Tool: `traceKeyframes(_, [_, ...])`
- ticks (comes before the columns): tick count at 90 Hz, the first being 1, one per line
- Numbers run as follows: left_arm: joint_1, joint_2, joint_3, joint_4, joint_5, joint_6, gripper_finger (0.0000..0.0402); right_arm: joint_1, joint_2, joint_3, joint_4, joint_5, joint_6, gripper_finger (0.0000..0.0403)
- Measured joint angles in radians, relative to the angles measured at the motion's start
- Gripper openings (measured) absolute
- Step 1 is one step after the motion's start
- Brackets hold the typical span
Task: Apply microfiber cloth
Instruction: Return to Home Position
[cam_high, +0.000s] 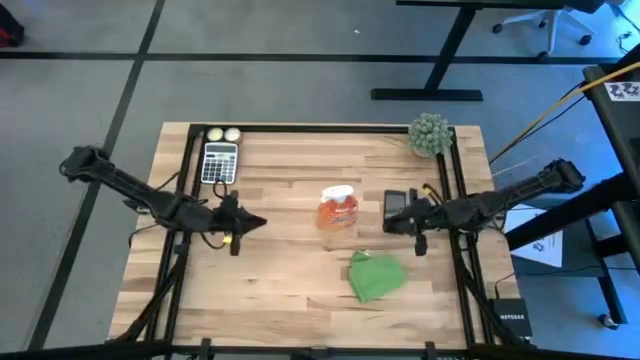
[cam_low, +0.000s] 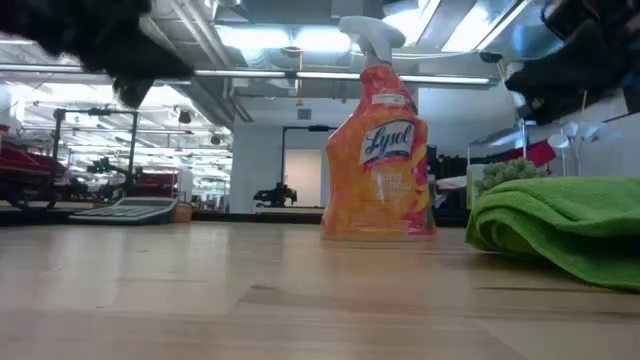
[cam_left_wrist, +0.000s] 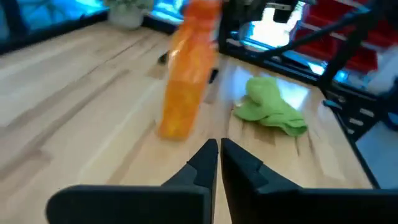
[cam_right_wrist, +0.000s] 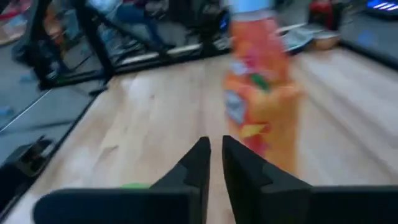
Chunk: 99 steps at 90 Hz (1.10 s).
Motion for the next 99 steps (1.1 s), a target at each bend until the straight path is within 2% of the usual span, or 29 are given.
traceKeyframes(8, [0.013, -0.029, -0.014, 0.002, -0.043, -0.081, 0.0001, 0.001, -0.073, -0.012, -0.05, 0.004, 0.051, 0.0033])
traceKeyframes(22, [0.013, -0.032, -0.018, 0.0, -0.068, 0.091, 0.0001, 0.002, -0.176, -0.012, -0.097, 0.02, -0.026, 0.0033])
traceKeyframes(40, [0.035, -0.034, -0.04, 0.058, -0.078, 0.175, 0.0001, 0.002, -0.337, -0.013, -0.187, 0.03, -0.107, 0.0033])
traceKeyframes(45, [0.047, -0.037, -0.072, 0.149, -0.028, 0.207, 0.0001, 0.002, -0.387, -0.02, -0.187, 0.011, -0.136, 0.0033])
traceKeyframes(52, [0.081, -0.04, -0.135, 0.31, 0.099, 0.247, 0.0001, 0.001, -0.46, -0.041, -0.152, -0.018, -0.189, 0.0033])
traceKeyframes(59, [0.124, -0.042, -0.197, 0.419, 0.186, 0.256, 0.0001, -0.009, -0.454, -0.048, -0.126, -0.014, -0.221, 0.0033])
traceKeyframes(67, [0.169, -0.043, -0.256, 0.47, 0.215, 0.241, 0.0001, -0.042, -0.455, -0.067, -0.097, -0.033, -0.245, 0.0033])
traceKeyframes(80, [0.203, -0.049, -0.255, 0.449, 0.235, 0.266, 0.0001, -0.134, -0.454, -0.13, -0.034, -0.126, -0.228, 0.0033])
traceKeyframes(90, [0.24, -0.067, -0.255, 0.461, 0.235, 0.303, 0.0001, -0.229, -0.455, -0.132, -0.047, -0.147, -0.215, 0.0033])
traceKeyframes(99, [0.27, -0.105, -0.255, 0.436, 0.256, 0.311, 0.0001, -0.327, -0.455, -0.132, -0.02, -0.22, -0.215, 0.0033])
